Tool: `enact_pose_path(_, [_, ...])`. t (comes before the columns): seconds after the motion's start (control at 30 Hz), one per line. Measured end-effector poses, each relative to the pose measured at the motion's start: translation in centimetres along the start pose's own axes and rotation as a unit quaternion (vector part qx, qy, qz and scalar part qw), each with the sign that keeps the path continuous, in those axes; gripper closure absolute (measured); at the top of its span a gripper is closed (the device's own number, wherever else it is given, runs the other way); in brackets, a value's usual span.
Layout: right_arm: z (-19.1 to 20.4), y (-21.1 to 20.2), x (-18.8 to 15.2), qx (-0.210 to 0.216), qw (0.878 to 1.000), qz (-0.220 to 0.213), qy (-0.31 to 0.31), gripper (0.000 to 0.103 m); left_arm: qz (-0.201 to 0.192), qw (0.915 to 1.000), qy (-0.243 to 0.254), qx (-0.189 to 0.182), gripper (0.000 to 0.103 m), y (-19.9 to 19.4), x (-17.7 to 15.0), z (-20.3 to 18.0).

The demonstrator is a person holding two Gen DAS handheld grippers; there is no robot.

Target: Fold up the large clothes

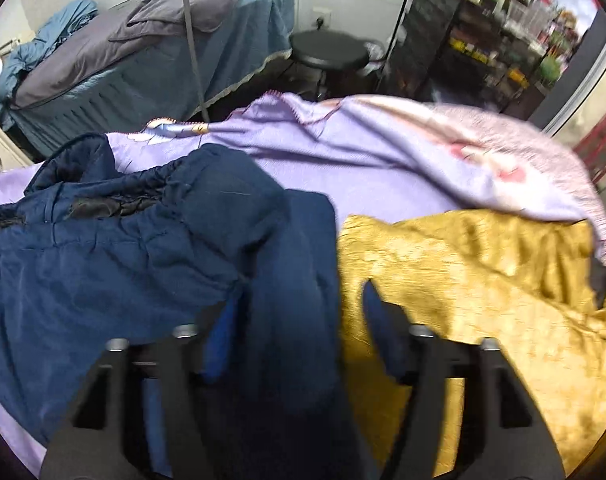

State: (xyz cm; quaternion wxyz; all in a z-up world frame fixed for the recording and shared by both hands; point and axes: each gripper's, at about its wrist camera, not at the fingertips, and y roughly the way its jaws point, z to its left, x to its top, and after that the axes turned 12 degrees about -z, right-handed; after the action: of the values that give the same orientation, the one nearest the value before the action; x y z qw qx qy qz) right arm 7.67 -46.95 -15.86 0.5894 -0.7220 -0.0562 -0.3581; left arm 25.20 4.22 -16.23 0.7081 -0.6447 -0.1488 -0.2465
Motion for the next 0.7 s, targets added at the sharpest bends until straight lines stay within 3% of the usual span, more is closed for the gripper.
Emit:
enact_pose_path(0.27, [0.3, -3.3, -0.9, 0.017, 1.000, -0.011, 0.002, 0.035, -0.021, 0.9994, -0.022, -0.014, 0.012, -2.9, -1.2, 1.2])
enact_pose_path(0.4, [0.2, -4.3, -1.7, 0.057, 0.998, 0.002, 0.016, 0.034, -0.009, 0.9978, -0.034, -0.055, 0.009, -4.0, -2.7, 2.4])
enact_pose_path(0.47, [-0.8, -4.6, -2.4, 0.082, 0.996, 0.013, 0.035, 0.029, 0.003, 0.9961, -0.035, -0.080, 0.008, -3.9, -3.6, 2.7])
enact_pose_path(0.5, [-1.1, -4.7, -2.7, 0.089, 0.995, 0.017, 0.042, 0.023, 0.009, 0.9956, -0.033, -0.087, 0.008, -3.9, -4.1, 2.9])
enact_pose_path(0.7, [-4.0, -4.8, -4.7, 0.125, 0.989, 0.042, 0.068, 0.023, 0.026, 0.9923, -0.046, -0.112, 0.007, -3.5, -5.5, 3.5])
